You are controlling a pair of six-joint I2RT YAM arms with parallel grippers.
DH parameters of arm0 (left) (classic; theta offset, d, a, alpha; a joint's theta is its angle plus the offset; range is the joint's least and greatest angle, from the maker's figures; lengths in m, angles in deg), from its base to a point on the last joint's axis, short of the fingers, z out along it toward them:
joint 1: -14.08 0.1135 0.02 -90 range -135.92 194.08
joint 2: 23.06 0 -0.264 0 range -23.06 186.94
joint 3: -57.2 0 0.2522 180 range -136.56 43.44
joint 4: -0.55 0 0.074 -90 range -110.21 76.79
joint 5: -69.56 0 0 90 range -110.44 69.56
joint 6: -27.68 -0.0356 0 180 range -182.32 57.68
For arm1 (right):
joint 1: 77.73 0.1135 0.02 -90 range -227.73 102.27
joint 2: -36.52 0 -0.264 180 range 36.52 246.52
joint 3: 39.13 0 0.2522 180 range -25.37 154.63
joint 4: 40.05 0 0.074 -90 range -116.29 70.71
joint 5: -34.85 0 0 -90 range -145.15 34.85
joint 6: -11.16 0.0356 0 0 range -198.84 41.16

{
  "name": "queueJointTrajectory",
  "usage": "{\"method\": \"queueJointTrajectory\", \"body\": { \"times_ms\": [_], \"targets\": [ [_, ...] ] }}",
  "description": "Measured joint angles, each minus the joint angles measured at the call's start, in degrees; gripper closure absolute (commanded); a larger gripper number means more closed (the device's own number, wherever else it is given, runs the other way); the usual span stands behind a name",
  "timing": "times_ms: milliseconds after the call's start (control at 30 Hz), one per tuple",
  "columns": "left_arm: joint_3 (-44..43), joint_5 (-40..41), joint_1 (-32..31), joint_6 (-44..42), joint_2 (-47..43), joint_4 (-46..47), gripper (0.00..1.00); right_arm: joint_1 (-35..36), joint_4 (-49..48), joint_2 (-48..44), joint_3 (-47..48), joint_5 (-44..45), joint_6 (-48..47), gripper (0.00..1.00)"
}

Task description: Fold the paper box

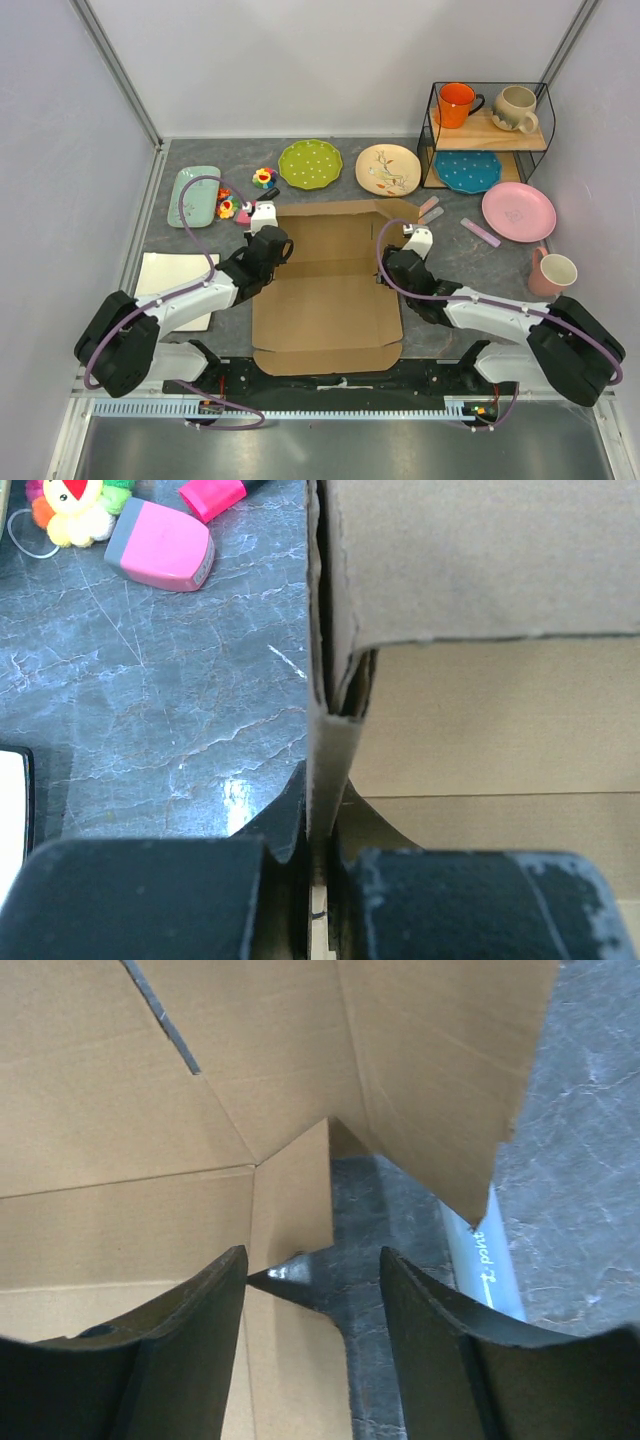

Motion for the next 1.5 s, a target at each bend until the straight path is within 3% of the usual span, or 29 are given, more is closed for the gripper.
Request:
{"method": "queueJointTrajectory", "body": {
  "times_ms": [433, 567, 700, 833, 933, 1033, 1200, 1300, 1333, 1400, 1500],
  "targets": [
    [0.48, -0.2, 0.0, 0.07, -0.26, 0.66, 0.98, 1.03, -7.65, 8.68, 2.25, -7.54, -5.29, 0.46],
    [0.52, -0.24, 0.0, 0.07, -0.26, 0.74, 0.98, 4.63, -8.7, 11.06, 3.43, -7.56, -8.11, 0.63],
    [0.68, 0.39, 0.44, 0.02, -0.26, 0.72, 0.98, 10.16, -6.45, 14.01, 5.79, -1.4, -12.35, 0.65],
    [0.68, 0.44, 0.48, 0.0, -0.26, 0.72, 0.98, 13.42, -4.52, 16.81, 8.13, 3.61, -14.97, 0.35],
    [0.68, 0.39, 0.48, 0.0, -0.26, 0.72, 0.98, 14.82, -4.13, 16.35, 9.25, 5.9, -16.06, 0.23],
    [0.7, 0.28, 0.44, 0.02, -0.39, 0.66, 0.98, 15.54, -2.8, 11.91, 9.25, 8.0, -16.98, 0.18],
    [0.74, 0.26, 0.44, 0.02, -0.46, 0.66, 0.98, 15.52, -1.03, -4.46, 9.68, 11.91, -20.79, 0.15],
    [0.74, 0.26, 0.44, 0.04, -0.46, 0.66, 0.98, 15.23, -0.79, -11.63, 9.88, 14.56, -22.49, 0.25],
    [0.74, 0.26, 0.44, 0.04, -0.48, 0.63, 0.98, 14.78, -0.55, -13.94, 10.01, 15.13, -22.62, 0.38],
    [0.74, 0.24, 0.44, 0.07, -0.55, 0.61, 0.98, 12.39, 0.87, -16.83, 11.26, 15.52, -22.38, 0.55],
    [0.94, -0.02, 0.44, 0.11, -0.83, 0.57, 0.98, 7.19, 2.36, -16.28, 14.29, 14.84, -20.48, 0.63]
  ]
}}
